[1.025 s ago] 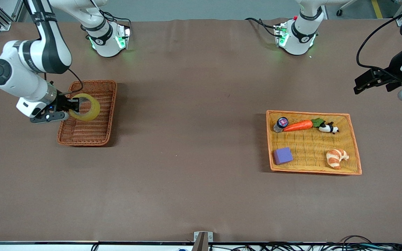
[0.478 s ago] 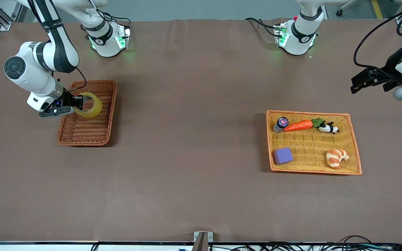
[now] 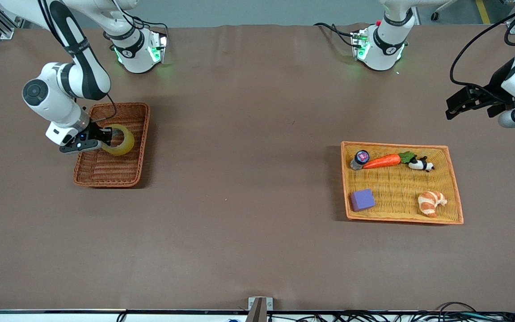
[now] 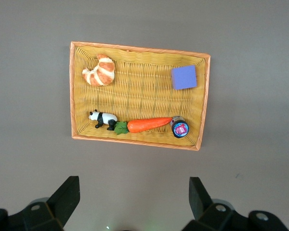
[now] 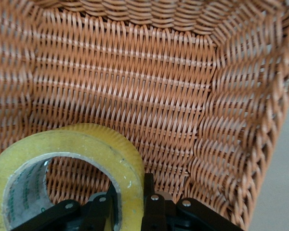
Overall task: Move tape to another basket
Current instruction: 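Open the right gripper to release the tape in the basket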
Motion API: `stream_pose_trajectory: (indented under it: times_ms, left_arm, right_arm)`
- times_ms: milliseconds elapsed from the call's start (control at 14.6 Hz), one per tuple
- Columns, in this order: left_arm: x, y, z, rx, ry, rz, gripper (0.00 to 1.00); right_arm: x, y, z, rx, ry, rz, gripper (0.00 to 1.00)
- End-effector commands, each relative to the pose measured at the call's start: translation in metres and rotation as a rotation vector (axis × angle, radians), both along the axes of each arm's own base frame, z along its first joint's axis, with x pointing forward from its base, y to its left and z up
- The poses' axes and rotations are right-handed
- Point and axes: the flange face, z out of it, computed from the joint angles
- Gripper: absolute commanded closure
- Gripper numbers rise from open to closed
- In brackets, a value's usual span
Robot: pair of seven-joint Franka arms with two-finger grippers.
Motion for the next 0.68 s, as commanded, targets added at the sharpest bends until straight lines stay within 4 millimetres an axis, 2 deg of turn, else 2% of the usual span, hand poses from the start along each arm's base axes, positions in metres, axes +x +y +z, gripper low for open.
stream_pose_trajectory:
  times_ms: [0,68,137,205,410,478,615]
  left_arm:
    - [-0.004,0.000,0.006,-0.012,0.002,-0.013,0.00]
    - [-0.004,0.000,0.006,-0.012,0.002,-0.013,0.00]
    - [-0.004,0.000,0.006,-0.012,0.002,-0.013,0.00]
    - [-0.004,0.000,0.005,-0.012,0.004,-0.013,0.00]
    - [-0.004,0.000,0.005,-0.011,0.005,-0.013,0.00]
    - [-0.004,0.000,0.005,-0.011,0.005,-0.013,0.00]
    - [-0.004,0.000,0.005,-0.011,0.005,-0.013,0.00]
  right_arm:
    - [-0.004,-0.001,0.002,-0.003,-0.013,0.007,0.17]
    - [0.000,-0.001,0.005,-0.003,-0.020,0.007,0.00]
    - [0.011,-0.002,0.017,-0.005,-0.043,0.001,0.00]
    - [0.025,-0.003,0.040,-0.003,-0.036,-0.001,0.00]
    - [0.078,-0.010,0.130,0.002,0.018,-0.043,0.00]
    - [0.096,-0.012,0.168,0.001,0.026,-0.074,0.00]
    - [0.118,-0.013,0.228,-0.003,0.027,-0.136,0.00]
